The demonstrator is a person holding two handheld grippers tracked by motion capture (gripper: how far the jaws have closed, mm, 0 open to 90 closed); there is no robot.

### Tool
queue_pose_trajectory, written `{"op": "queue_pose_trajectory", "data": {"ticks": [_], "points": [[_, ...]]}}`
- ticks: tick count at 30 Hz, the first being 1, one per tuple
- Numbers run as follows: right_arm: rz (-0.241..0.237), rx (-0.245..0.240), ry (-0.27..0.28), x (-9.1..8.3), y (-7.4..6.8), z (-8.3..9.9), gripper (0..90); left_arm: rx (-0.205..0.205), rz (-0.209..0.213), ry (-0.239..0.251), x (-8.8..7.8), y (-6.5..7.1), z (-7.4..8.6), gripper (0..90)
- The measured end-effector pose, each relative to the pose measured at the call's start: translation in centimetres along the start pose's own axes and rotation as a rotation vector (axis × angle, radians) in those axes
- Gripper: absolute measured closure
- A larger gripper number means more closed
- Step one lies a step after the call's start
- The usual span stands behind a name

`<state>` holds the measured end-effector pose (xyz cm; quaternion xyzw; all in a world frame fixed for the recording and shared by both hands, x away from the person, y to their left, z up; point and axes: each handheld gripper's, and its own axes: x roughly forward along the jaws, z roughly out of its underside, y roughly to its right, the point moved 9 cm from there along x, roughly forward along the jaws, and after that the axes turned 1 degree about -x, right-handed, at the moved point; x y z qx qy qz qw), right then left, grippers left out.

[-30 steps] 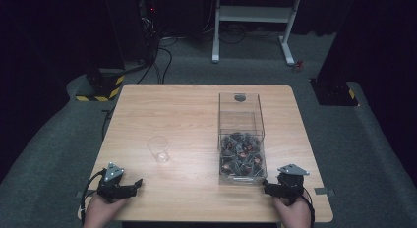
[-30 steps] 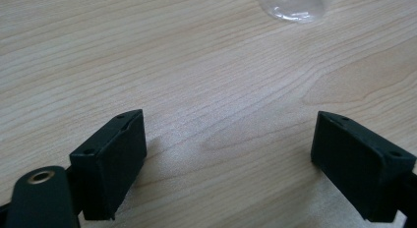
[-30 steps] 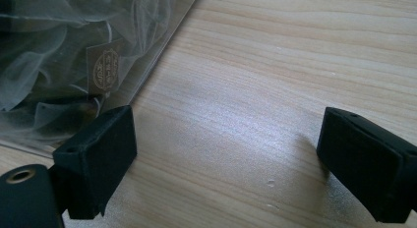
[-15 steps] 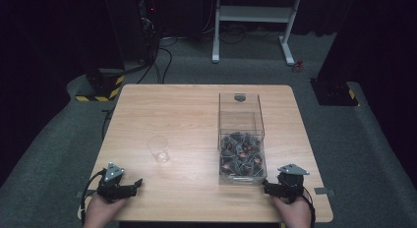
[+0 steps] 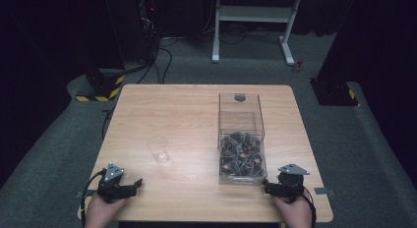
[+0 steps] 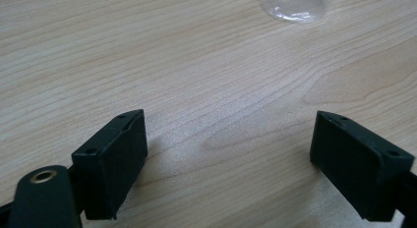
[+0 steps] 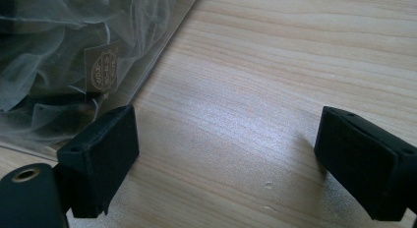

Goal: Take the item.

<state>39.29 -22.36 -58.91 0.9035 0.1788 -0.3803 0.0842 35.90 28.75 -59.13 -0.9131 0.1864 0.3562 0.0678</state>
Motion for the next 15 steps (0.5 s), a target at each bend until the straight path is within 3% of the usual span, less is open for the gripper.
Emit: {"op": "queue_pose_trajectory", "data": {"ticks": [9,15], "points": [[-0.002,-0.001,0.000,-0.02,0.02,0.00,9.6,0.012,0.010,-0.022,-0.18,-0.11,0.05,14.6],[-0.009,0.001,-0.006,-0.24,0.27,-0.02,13.7,0.012,0.016,-0.011,-0.47,-0.10,-0.08,14.5]]}}
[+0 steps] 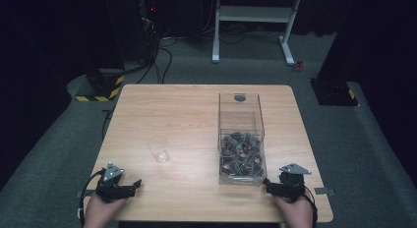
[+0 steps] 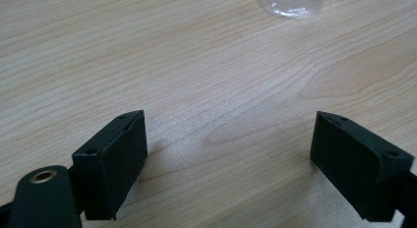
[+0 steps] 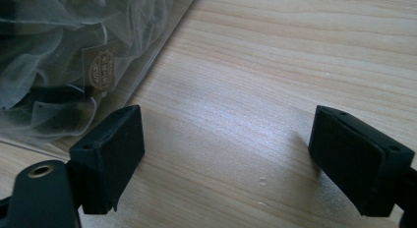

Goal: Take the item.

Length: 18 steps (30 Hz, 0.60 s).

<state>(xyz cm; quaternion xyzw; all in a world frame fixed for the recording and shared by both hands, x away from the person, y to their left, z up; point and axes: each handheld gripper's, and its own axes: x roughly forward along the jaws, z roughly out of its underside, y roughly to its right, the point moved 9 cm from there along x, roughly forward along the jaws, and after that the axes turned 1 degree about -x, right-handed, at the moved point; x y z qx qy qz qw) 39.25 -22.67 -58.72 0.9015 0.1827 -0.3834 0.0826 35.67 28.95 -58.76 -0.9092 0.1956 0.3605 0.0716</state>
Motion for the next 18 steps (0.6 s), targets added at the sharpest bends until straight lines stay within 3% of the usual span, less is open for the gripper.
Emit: {"op": "queue_pose_trajectory", "data": {"ticks": [9,16,18], "points": [[0.008,-0.005,0.003,-0.1,0.4,0.2,13.7,-0.026,0.036,0.038,-0.7,0.4,-0.7,13.8],[0.007,-0.007,0.016,-0.1,0.5,0.2,13.2,-0.013,0.080,0.057,-0.9,1.5,-1.2,13.7],[0.008,-0.007,0.016,-0.1,0.5,0.2,13.2,0.009,0.085,0.065,-0.9,1.9,-1.4,13.3]]}}
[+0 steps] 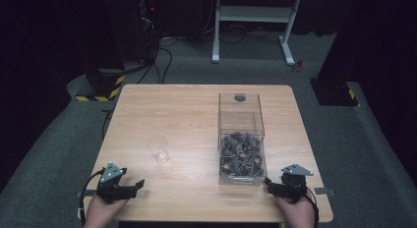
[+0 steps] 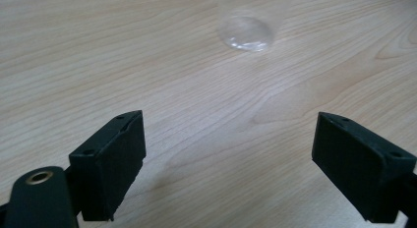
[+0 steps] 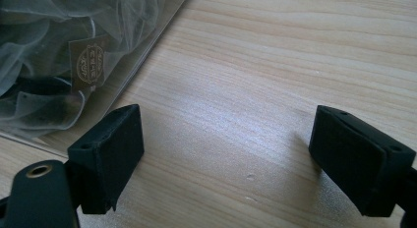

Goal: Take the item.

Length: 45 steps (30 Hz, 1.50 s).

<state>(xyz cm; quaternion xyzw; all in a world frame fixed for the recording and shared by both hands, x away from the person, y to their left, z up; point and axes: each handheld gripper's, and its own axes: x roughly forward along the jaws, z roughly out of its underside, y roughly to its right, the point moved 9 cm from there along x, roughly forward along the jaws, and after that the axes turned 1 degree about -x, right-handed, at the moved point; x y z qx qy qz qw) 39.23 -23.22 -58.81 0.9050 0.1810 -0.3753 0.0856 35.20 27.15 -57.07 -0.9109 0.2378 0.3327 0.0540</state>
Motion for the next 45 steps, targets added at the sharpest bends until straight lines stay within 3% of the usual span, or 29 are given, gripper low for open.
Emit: {"op": "queue_pose_trajectory", "data": {"ticks": [5,11,12,18,21,32,38,40,45], "points": [[0.000,0.004,-0.002,0.0,0.0,0.0,13.2,0.031,0.013,-0.003,0.2,0.9,-0.3,13.3],[0.001,0.005,-0.002,0.0,0.0,0.0,13.2,0.038,0.036,0.006,0.2,1.9,-0.8,13.3],[0.001,0.005,-0.002,0.0,-0.1,0.0,13.2,0.059,0.038,0.010,0.2,2.2,-1.1,13.3],[0.001,0.005,-0.002,0.0,-0.1,0.0,13.2,0.078,0.058,0.016,0.4,3.3,-1.9,13.3],[0.001,0.005,-0.002,0.0,-0.1,0.0,13.2,0.113,0.071,0.019,0.4,4.2,-2.7,13.5],[0.000,0.005,-0.002,0.0,-0.1,0.0,13.3,0.125,0.115,0.068,0.3,6.6,-4.6,14.0],[-0.004,-0.004,0.000,0.0,0.0,0.0,13.7,0.135,0.123,0.082,0.4,6.8,-5.2,14.2],[-0.005,-0.003,-0.002,-0.1,0.0,0.0,13.8,0.116,0.127,0.093,0.4,7.0,-5.5,14.3],[-0.006,-0.002,-0.004,-0.1,0.0,0.1,13.7,0.118,0.136,0.112,0.2,7.3,-6.1,14.2]]}}
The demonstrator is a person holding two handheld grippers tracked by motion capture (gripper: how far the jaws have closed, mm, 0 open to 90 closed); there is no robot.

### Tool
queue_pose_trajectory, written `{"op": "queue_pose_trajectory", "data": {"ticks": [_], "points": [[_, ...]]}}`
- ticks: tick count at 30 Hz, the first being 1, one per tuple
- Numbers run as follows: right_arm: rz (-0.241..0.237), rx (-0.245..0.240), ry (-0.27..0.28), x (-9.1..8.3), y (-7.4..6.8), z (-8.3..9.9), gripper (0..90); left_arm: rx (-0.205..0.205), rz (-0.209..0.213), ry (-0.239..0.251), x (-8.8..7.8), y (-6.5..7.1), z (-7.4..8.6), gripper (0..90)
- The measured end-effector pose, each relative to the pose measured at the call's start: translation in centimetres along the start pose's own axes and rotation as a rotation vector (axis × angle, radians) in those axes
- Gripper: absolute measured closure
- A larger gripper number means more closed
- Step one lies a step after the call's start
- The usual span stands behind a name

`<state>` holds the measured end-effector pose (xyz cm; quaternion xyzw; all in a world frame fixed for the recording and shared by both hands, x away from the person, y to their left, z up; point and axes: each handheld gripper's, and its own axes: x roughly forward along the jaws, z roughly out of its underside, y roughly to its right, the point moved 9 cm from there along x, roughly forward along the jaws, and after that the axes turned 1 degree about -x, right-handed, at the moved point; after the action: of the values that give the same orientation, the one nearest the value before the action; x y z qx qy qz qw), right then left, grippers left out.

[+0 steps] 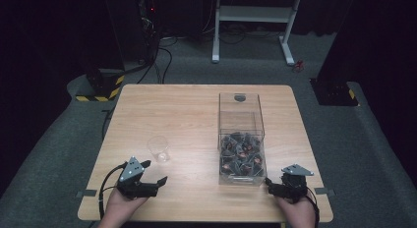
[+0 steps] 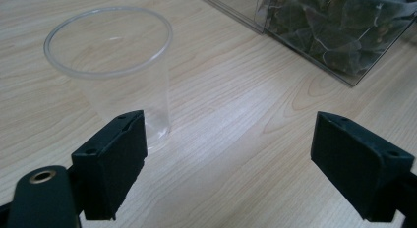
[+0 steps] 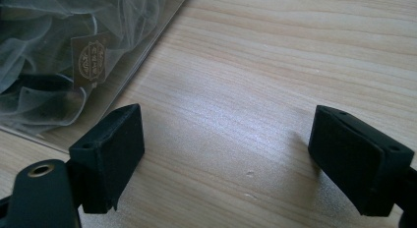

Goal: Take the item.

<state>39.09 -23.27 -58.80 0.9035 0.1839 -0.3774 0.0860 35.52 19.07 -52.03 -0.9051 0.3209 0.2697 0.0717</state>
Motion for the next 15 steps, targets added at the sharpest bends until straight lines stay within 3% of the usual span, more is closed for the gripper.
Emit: {"op": "queue_pose_trajectory", "data": {"ticks": [15], "points": [[-0.004,-0.007,0.005,-0.2,0.2,0.2,13.7,0.024,0.042,0.036,1.0,1.7,-2.2,14.4]]}}
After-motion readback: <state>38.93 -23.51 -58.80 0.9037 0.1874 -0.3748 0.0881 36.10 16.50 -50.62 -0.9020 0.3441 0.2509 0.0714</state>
